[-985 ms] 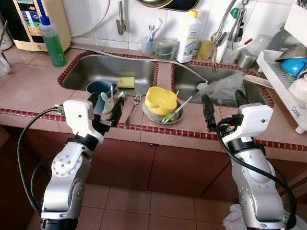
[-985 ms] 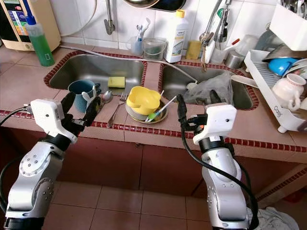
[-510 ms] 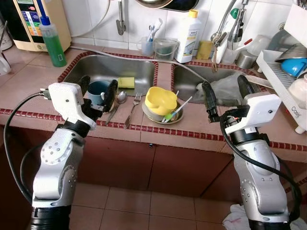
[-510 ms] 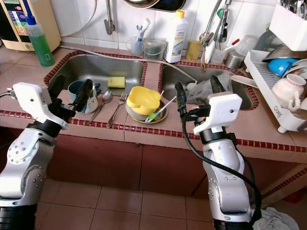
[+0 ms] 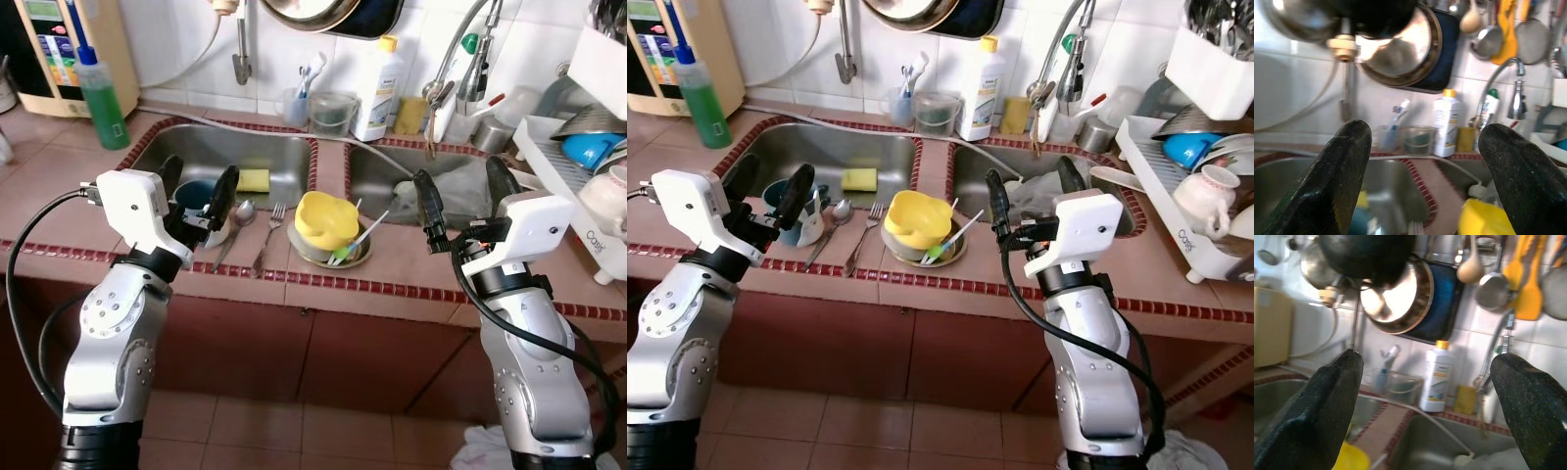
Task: Kitchen organization
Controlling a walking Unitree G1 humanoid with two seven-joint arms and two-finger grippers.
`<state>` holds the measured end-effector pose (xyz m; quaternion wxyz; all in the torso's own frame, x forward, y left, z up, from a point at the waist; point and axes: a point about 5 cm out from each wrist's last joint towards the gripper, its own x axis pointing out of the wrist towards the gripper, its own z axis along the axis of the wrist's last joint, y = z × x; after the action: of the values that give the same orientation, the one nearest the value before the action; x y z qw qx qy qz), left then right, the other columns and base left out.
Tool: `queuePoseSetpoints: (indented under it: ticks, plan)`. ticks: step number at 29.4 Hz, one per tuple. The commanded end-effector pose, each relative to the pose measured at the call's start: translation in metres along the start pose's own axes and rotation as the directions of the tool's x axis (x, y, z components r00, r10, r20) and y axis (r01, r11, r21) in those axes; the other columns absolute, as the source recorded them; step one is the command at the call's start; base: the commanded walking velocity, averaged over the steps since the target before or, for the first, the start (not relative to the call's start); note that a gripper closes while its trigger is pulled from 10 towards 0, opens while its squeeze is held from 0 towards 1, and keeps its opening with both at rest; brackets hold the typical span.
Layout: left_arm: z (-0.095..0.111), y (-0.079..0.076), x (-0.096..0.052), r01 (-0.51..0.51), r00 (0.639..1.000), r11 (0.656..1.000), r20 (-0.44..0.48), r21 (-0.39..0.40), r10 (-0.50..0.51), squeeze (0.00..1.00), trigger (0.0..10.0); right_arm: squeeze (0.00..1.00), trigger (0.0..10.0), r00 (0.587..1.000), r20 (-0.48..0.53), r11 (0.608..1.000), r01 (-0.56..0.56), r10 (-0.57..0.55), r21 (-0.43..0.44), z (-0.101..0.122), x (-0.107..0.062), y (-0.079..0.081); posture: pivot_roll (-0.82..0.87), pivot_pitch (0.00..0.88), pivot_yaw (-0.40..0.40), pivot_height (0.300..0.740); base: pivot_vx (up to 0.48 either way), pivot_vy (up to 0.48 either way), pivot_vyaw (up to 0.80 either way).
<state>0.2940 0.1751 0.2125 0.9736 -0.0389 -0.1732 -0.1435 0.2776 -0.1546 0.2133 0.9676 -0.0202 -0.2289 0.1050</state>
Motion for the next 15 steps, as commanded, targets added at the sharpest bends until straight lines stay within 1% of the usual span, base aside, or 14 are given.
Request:
queuePoseSetpoints:
  ticks: [1,8,10,13,14,15]
  plan:
    - [0.0014,-0.0065,0.0025,0.028,1.0,1.0,0.005,-0.01,-0.028,0.0,10.0,0.0,10.0,1.0,0.003,1.0,0.011,-0.011,-0.01,0.0025,0.0006,-0.0053,0.08,0.0,-0.06,0.731,0.36,0.0,0.0]
    - [0.0005,-0.0062,0.0026,0.021,1.0,1.0,-0.002,-0.006,-0.021,0.0,10.0,0.0,10.0,1.0,0.001,1.0,0.001,-0.001,-0.004,0.0019,0.0007,-0.0039,0.08,0.0,-0.062,0.731,0.356,0.0,0.0]
    - [-0.0002,-0.004,0.0028,-0.013,1.0,1.0,-0.016,0.008,0.013,0.0,10.0,0.0,10.0,1.0,-0.002,1.0,-0.008,0.008,0.004,0.0013,0.0002,-0.0017,0.09,0.0,-0.063,0.731,0.0,0.0,0.0]
    - [-0.0003,-0.003,0.003,-0.025,0.999,1.0,-0.021,0.014,0.025,0.0,10.0,0.0,10.0,1.0,-0.006,1.0,-0.014,0.014,0.007,0.0008,-0.0002,-0.0008,0.09,0.0,-0.063,0.731,0.0,0.0,0.0]
    - [-0.0017,-0.0015,0.004,-0.024,0.998,0.999,-0.049,0.032,0.025,0.0,10.0,0.0,10.0,1.0,-0.015,1.0,-0.022,0.022,0.016,-0.0002,-0.0008,0.0004,0.08,0.0,-0.061,0.731,0.0,0.0,0.0]
    - [-0.0018,0.0035,0.0066,-0.021,0.995,0.997,-0.093,0.068,0.028,0.0,10.0,0.0,10.0,0.997,-0.058,0.997,-0.055,0.058,0.058,-0.0046,-0.0032,0.0043,0.08,0.0,-0.059,0.731,0.0,0.0,0.0]
